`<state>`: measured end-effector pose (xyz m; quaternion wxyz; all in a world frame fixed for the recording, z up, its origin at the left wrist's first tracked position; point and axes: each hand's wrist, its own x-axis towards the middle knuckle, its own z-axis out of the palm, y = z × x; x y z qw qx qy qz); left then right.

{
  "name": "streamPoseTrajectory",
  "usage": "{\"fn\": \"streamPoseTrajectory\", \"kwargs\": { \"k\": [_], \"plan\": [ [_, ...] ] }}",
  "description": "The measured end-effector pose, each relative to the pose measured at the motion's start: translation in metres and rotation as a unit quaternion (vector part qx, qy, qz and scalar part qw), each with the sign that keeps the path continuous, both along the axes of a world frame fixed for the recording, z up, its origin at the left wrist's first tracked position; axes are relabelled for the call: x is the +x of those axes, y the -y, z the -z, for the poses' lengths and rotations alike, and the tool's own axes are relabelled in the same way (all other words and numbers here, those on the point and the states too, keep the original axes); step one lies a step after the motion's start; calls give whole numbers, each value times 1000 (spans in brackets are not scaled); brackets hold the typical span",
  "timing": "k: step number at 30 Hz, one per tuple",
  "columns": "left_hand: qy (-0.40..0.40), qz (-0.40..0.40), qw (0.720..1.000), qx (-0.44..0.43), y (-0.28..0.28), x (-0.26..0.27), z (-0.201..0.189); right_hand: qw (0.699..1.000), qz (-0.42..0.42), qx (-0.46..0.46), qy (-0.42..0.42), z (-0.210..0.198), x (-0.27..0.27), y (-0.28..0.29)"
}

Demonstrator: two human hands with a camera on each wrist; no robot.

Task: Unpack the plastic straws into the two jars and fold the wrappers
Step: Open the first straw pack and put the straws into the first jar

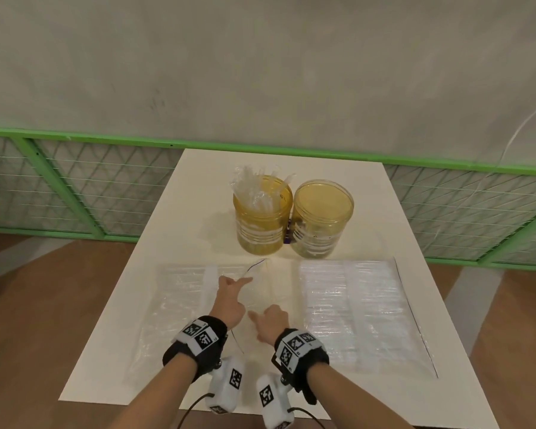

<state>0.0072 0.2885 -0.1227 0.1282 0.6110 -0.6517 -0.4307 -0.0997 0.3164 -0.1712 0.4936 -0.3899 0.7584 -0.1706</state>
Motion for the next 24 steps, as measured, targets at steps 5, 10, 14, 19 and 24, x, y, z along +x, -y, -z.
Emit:
{"fn": "streamPoseTrajectory", "kwargs": {
  "k": [5,10,14,19,24],
  "plan": [
    [6,31,999,11,-4,-3,-1,983,113,-4,142,-7,12,3],
    [-12,-11,1000,-20,-4,6,1,973,165,-12,159,-7,3,0],
    [-25,9,999,-31,0,10,1,971,136,50,189,-3,-8,-2],
    [-84,24,996,16,-1,15,3,943,217,37,250,-8,1,7],
    [-99,59,993,32,1,19,6,925,257,-6,280,-4,2,16]
  ]
}}
